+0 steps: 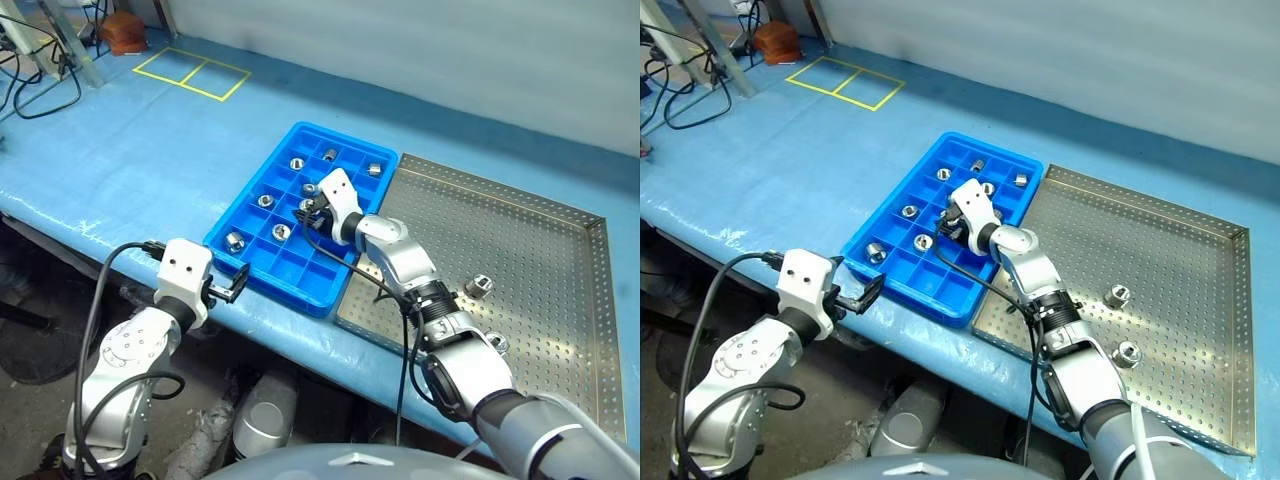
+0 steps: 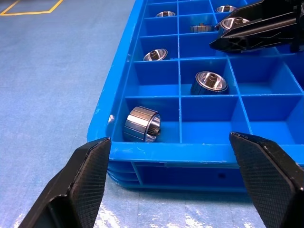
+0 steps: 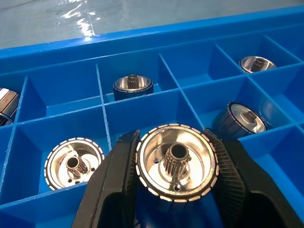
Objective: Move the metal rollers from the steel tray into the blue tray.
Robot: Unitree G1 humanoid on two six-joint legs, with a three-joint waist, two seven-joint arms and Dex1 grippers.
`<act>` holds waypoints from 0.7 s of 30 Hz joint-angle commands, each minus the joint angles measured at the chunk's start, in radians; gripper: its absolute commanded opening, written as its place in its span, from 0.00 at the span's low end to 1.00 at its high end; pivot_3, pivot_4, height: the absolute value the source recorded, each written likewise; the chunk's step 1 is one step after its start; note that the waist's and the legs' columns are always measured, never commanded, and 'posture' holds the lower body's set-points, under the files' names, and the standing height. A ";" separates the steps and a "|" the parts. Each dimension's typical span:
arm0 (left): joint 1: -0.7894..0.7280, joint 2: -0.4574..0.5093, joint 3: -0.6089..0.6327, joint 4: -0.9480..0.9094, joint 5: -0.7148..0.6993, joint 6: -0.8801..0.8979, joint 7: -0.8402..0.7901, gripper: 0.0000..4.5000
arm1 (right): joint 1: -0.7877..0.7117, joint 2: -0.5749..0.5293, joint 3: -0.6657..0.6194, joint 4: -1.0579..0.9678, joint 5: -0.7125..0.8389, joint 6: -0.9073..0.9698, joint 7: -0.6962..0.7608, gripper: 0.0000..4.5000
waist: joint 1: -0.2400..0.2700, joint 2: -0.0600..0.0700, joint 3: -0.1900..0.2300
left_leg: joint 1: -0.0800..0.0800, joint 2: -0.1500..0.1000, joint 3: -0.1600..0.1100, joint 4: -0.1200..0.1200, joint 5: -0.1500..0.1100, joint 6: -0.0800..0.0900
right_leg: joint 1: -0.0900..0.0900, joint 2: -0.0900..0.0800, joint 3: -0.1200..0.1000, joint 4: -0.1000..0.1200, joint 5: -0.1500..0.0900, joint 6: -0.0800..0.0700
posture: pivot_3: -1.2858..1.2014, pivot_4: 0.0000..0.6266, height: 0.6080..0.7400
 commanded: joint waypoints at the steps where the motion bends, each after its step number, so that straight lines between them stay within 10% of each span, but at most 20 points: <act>1: -0.016 0.011 0.001 0.001 -0.003 -0.021 -0.004 0.97 | 0.013 -0.019 -0.012 -0.053 -0.008 -0.005 -0.006 0.68 | 0.001 0.000 0.000 | 0.000 0.000 0.000 0.000 0.000 0.000 | 0.000 0.000 0.000 0.000 0.000 0.000 | 0.70 0.24 1.00; 11: -0.066 0.007 -0.031 0.021 -0.022 -0.035 -0.030 0.97 | 0.126 -0.085 -0.072 -0.354 0.015 0.033 -0.050 0.74 | 0.000 0.000 0.000 | -0.001 0.000 0.000 0.001 0.000 0.000 | 0.000 0.000 0.000 0.000 0.000 0.000 | 0.69 0.24 1.00; 21: -0.322 -0.044 -0.169 0.178 -0.046 -0.122 -0.100 0.97 | 0.356 -0.376 -0.168 -0.729 -0.058 0.316 -0.084 0.74 | -0.013 0.003 -0.002 | -0.003 0.000 0.000 0.007 0.000 0.000 | 0.000 0.000 0.001 0.000 0.001 0.001 | 0.64 0.24 1.00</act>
